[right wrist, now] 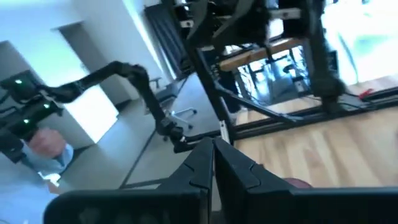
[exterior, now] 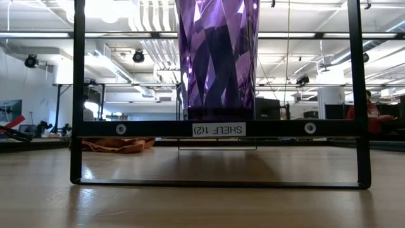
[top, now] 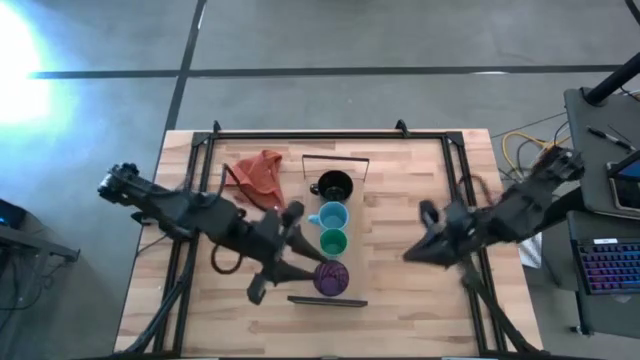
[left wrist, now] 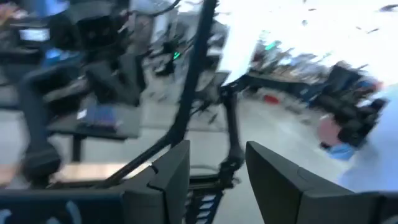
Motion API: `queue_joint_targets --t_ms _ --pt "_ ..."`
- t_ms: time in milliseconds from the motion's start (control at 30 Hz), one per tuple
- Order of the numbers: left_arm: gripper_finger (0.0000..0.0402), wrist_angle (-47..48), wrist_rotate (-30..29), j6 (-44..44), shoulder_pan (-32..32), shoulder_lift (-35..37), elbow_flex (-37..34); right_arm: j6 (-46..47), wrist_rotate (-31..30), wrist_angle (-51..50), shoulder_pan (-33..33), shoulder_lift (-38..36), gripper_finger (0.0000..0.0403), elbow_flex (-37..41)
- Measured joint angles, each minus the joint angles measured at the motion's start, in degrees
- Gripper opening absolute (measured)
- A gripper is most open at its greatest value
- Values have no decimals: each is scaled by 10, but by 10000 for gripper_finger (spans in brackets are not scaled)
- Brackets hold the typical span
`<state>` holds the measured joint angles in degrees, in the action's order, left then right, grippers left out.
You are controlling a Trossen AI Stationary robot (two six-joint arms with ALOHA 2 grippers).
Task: Stack small to large cups/mugs on shelf
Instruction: Return to Home Position
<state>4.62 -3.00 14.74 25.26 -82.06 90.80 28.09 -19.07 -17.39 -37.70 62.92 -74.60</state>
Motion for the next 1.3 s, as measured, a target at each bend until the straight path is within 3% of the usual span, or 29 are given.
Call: queue_joint_targets --t_ms 100,233,400,533,700,800,1100,1300 --pt "142 -155 23 6 -2 16 -124 -19 34 105 -1 15 9 69" --pt "142 -305 42 13 -40 67 -264 -20 173 270 68 10 9 182" --pt "142 -301 44 14 -122 186 -380 -12 366 323 220 -52 9 272" --pt "142 -284 44 27 -180 266 -457 -28 441 273 328 -122 9 309" --pt "142 -238 18 85 -220 362 -544 -46 444 107 439 -234 9 328" --pt "142 -235 -18 115 -220 404 -591 -50 445 56 472 -294 9 346" --pt "142 -236 -64 196 -220 473 -695 -22 330 233 465 -439 9 492" --pt "142 -175 -65 199 -220 499 -725 -31 276 329 462 -477 9 595"
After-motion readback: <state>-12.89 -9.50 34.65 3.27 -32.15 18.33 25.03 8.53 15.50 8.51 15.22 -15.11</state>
